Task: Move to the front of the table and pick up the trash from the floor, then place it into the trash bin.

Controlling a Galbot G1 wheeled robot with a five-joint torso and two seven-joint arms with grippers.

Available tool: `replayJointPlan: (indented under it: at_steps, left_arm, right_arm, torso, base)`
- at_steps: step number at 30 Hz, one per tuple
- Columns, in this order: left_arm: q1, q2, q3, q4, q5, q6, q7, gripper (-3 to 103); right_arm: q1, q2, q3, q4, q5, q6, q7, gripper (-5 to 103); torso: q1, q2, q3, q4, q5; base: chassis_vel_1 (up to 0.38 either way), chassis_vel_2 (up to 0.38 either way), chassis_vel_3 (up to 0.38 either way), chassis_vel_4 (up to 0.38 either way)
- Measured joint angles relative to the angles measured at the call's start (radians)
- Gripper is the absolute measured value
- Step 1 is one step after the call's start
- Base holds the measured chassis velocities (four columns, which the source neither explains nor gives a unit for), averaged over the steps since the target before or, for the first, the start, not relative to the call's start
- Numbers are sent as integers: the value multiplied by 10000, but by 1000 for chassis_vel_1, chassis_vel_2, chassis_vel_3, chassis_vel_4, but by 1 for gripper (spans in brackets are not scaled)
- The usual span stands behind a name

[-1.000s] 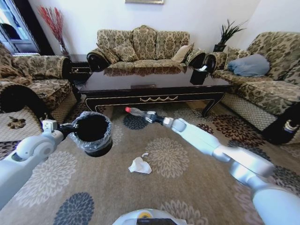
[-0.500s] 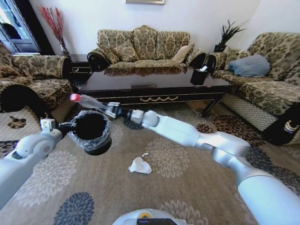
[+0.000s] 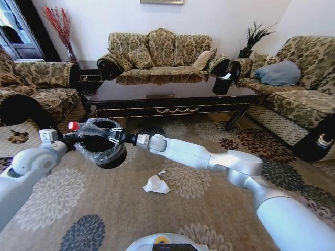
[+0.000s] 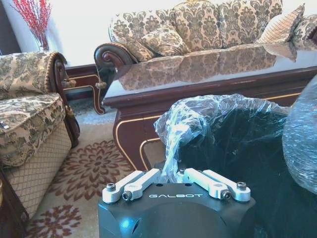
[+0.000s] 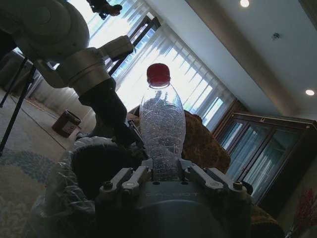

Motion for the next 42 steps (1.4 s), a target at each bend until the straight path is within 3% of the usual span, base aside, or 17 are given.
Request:
replayJointPlan:
  at_steps: [1, 5, 10, 13, 19, 28, 30, 31, 34, 35, 38, 42]
  left_arm:
    - [36, 27, -59, -28, -28, 0, 1, 4]
    - [55, 58, -98, -50, -52, 1, 4, 4]
    - [99, 77, -142, -63, -64, 4, 2, 4]
    - [126, 74, -154, -63, -58, 8, 1, 4]
    - [163, 43, -168, -105, -35, 24, -15, 4]
    - [298, 61, -410, -109, -35, 36, -19, 4]
    - [361, 91, -549, -90, -48, 39, -18, 4]
    - [361, 91, -549, -90, -48, 39, -18, 4]
    - [379, 122, -634, -90, -91, 42, -25, 4]
    - [400, 158, -706, -87, -142, 44, -26, 4]
    - [478, 229, -839, -34, -181, 45, 1, 4]
    - [568, 300, -956, -13, -235, 45, -6, 4]
  right_arm:
    - [11, -21, -1, 13, 2, -34, 32, 29]
    - [53, -89, 13, 144, 25, -91, 34, 40]
    - [145, -280, 75, 502, 77, -158, 38, 61]
    - [158, -359, 122, 594, 95, -170, 40, 67]
    - [163, -583, 177, 924, 147, -230, 86, 94]
    - [240, -1380, 541, 1222, 263, -355, 122, 100]
    - [167, -2196, 685, 1286, 303, -782, 102, 100]
    - [167, -2196, 685, 1286, 303, -782, 102, 100]
    - [89, -2769, 741, 1289, 427, -1151, -211, 100]
    - [-17, -3251, 793, 1257, 581, -1393, -703, 100]
    - [-492, -3796, 1001, 954, 647, -1594, -1477, 100]
    - [-1081, -3974, 1266, 393, 329, -1590, -1829, 100]
  torso:
    - [0, 0, 0, 0, 0]
    - [0, 0, 0, -3, 0]
    - [0, 0, 0, -1, 0]
    - [0, 0, 0, -2, 0]
    - [0, 0, 0, -1, 0]
    - [0, 0, 0, 0, 0]
    - [0, 0, -1, 3, 0]
    - [0, 0, -1, 3, 0]
    - [0, 0, 0, -2, 2]
    - [0, 0, -1, -8, 2]
    - [0, 0, 0, -10, 4]
    - [0, 0, -1, 2, 0]
  base:
    - [0, 0, 0, 0]
    - [0, 0, 0, 0]
    - [0, 0, 0, 0]
    - [0, 0, 0, 0]
    - [0, 0, 0, 0]
    - [0, 0, 0, 0]
    - [0, 0, 0, 0]
    - [0, 0, 0, 0]
    - [0, 0, 0, 0]
    - [0, 0, 0, 0]
    - [0, 0, 0, 0]
    - [0, 0, 0, 0]
